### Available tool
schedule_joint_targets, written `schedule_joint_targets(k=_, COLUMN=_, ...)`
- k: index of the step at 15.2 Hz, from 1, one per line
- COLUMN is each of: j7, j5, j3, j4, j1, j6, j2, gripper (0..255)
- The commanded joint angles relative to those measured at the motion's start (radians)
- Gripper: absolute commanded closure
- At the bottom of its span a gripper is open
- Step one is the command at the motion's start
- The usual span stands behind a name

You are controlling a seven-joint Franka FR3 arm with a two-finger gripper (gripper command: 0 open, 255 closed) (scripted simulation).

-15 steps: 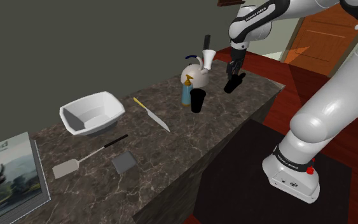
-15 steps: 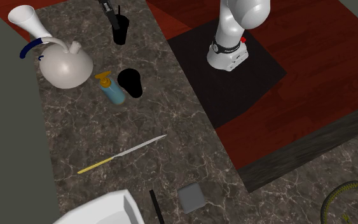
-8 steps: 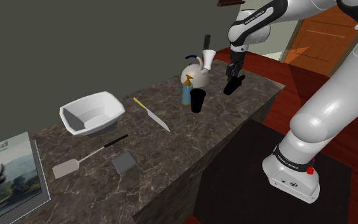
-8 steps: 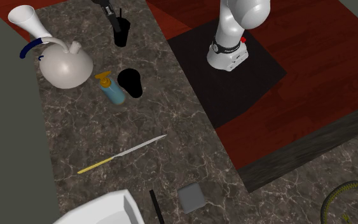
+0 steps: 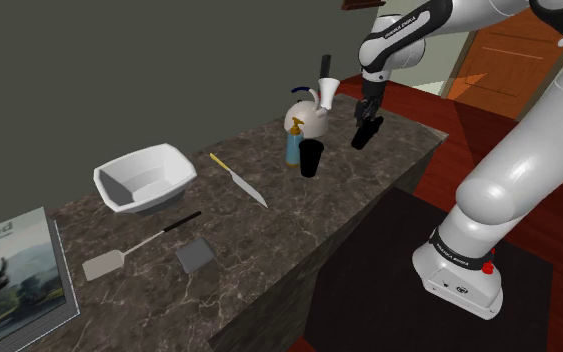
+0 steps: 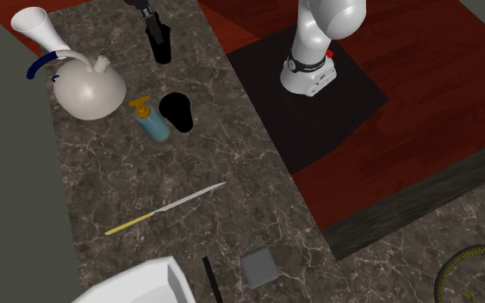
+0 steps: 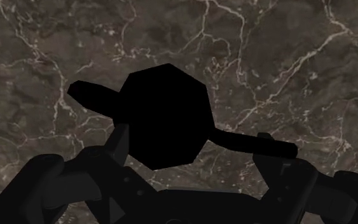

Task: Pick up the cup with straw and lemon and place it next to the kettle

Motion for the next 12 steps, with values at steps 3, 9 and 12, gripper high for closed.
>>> schedule_joint_targets(k=3, j7=0.008, j5=-0.009, j3=0.004, j4=0.06, j1=0.001, j6=-0.103, j2=-0.045, gripper=0)
schedule_joint_targets(k=9, j7=0.009, j5=-0.011, j3=0.005, j4=0.077, j1=0.001, j6=-0.13, j2=-0.054, gripper=0)
schedule_joint_targets(k=12, j7=0.009, j5=-0.011, j3=0.005, j4=0.077, j1=0.001, j6=-0.13, j2=-0.054, gripper=0)
